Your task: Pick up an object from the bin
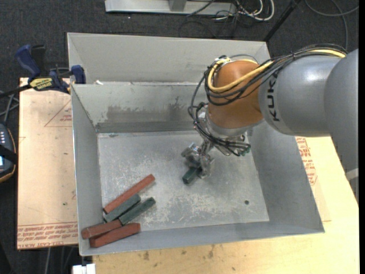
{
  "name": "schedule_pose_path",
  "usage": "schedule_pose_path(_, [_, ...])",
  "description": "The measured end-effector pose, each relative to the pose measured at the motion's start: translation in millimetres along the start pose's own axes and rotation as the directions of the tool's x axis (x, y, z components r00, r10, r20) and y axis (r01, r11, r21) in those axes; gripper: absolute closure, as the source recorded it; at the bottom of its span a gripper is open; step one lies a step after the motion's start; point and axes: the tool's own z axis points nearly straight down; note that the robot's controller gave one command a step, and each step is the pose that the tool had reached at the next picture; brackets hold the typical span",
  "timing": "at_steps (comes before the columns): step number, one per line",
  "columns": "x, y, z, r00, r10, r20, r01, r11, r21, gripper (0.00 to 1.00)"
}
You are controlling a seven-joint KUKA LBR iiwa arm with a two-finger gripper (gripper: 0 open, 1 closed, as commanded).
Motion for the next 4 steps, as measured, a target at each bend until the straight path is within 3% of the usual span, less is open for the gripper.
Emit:
schedule_pose_path(1, [2.0, 2, -10, 1.0, 0.0, -0.007, 0.0, 1.0, -0.006, 1.0])
schedule_pose_path(4, [-0.3, 1, -55, 1.0, 0.001, 0.002, -0.001, 1.0, 0.002, 1.0])
